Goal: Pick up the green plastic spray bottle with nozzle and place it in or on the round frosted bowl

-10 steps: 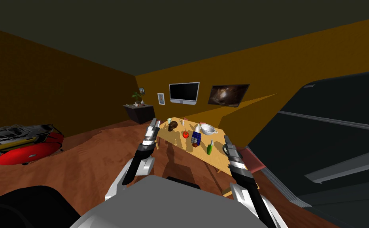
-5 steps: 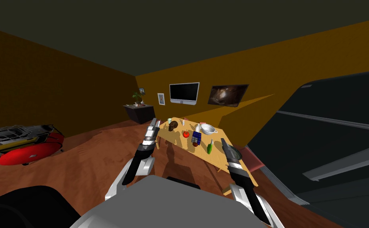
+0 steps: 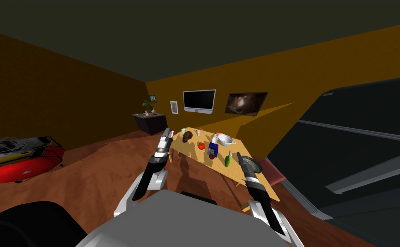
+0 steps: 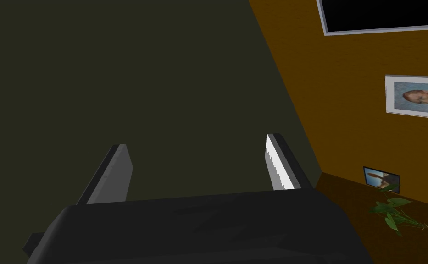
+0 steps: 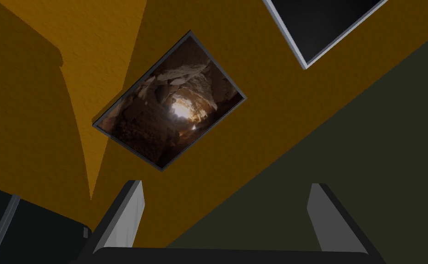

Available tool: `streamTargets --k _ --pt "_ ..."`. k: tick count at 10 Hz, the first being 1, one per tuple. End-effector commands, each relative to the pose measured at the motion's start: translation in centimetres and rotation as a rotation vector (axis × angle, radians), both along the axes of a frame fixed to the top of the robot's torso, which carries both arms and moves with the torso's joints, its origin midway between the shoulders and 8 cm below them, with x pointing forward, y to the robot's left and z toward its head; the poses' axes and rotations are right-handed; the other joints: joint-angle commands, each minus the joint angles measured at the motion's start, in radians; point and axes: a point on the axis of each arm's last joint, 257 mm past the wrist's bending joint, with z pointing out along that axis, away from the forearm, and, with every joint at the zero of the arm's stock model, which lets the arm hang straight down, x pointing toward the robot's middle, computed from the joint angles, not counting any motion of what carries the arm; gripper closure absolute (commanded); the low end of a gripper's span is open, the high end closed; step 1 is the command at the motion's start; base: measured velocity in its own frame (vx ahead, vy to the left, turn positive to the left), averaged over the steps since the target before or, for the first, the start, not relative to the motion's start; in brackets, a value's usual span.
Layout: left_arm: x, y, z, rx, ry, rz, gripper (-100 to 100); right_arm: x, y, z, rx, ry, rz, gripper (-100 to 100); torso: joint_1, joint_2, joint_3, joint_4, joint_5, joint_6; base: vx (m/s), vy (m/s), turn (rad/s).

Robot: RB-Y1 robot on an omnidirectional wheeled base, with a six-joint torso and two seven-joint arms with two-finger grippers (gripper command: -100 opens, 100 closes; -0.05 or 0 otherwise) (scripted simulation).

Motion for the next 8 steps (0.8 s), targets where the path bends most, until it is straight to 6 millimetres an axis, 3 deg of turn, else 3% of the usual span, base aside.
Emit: streamTargets --k 1,4,8 --pt "0.0 0.0 0.0 0.0 0.0 0.0 0 0.2 -0.7 -2.1 -0.061 0.053 -0.02 -100 0.0 0.0 0.0 0.0 0.0 0.0 0.036 0.034 -0.063" --pt "0.0 0.0 0.0 0.0 0.0 0.0 0 0.4 -1.0 -3.9 -0.099 0.093 -0.032 -100 0.0 -0.001 0.0 0.0 0.0 0.0 0.031 0.024 -0.028" --pt "0.0 0.0 0.0 0.0 0.0 0.0 0 0.7 -1.7 -8.4 -0.214 0.196 -0.055 -100 0.001 -0.003 -0.002 -0.001 0.0 0.0 0.054 0.037 -0.058"
